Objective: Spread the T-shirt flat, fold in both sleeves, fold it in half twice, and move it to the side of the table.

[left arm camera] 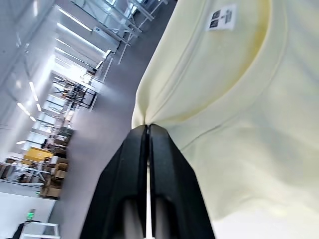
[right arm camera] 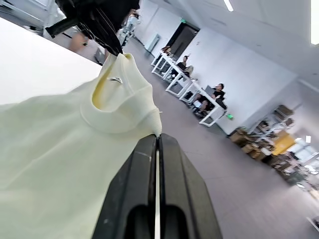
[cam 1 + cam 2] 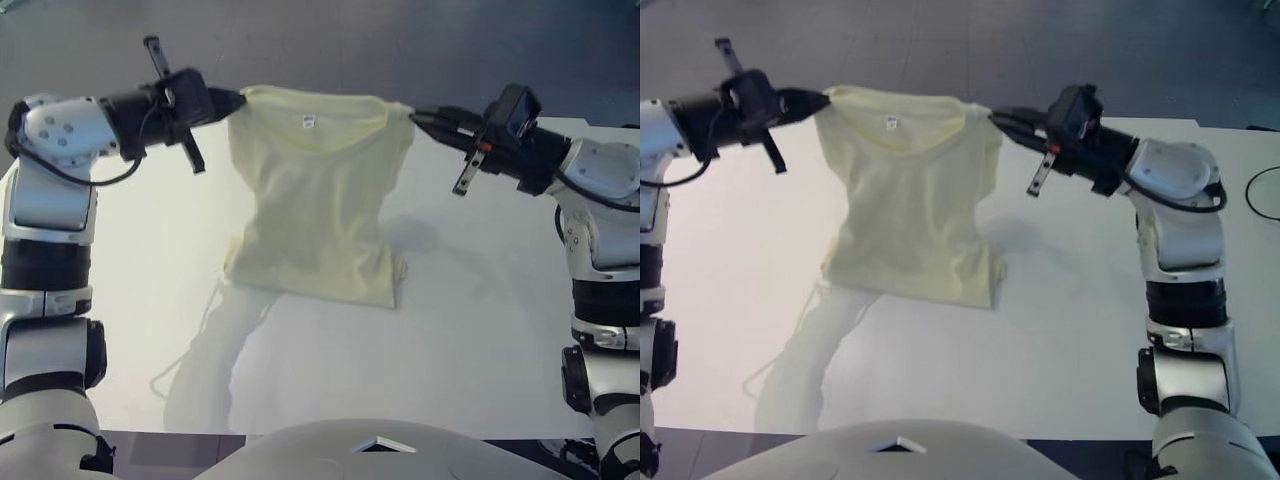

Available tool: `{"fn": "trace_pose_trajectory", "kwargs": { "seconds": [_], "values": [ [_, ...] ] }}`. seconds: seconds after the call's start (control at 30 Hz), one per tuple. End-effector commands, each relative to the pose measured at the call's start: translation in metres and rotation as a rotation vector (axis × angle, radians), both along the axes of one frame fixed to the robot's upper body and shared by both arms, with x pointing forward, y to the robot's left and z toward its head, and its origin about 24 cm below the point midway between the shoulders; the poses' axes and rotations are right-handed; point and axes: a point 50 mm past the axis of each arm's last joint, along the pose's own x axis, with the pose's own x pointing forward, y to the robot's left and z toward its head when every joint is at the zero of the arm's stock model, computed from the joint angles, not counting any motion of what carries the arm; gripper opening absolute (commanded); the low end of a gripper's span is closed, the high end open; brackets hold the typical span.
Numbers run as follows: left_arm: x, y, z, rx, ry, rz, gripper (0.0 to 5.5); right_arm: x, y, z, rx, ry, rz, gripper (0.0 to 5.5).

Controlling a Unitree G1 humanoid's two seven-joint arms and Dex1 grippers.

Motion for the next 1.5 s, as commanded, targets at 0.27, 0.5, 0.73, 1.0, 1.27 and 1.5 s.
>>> {"fn": "trace_pose_trajectory", "kwargs": {
  "seconds": [0.27, 0.5, 0.73, 1.0, 1.27, 1.5],
  "values": [
    [0.060, -0.019, 0.054, 0.154, -0.273, 0.210, 0.00, 0.076, -0.010, 0.059, -0.116, -0.220, -0.355, 0.03],
    [0.082, -0.026, 0.080, 0.182, -0.444, 0.353, 0.00, 0.096, -0.015, 0.100, -0.150, -0.380, -0.516, 0.03],
    [0.087, -0.025, 0.083, 0.239, -0.495, 0.421, 0.00, 0.100, -0.022, 0.113, -0.186, -0.433, -0.612, 0.03],
    [0.090, -0.026, 0.073, 0.274, -0.462, 0.406, 0.00, 0.102, -0.019, 0.108, -0.187, -0.419, -0.604, 0.03],
    [0.082, -0.033, 0.020, 0.265, -0.232, 0.154, 0.00, 0.103, -0.019, 0.070, -0.176, -0.281, -0.480, 0.03],
    [-0.007, -0.050, -0.047, 0.096, 0.048, -0.308, 0.00, 0.090, -0.030, 0.029, -0.194, -0.126, -0.356, 0.03]
  ]
}}
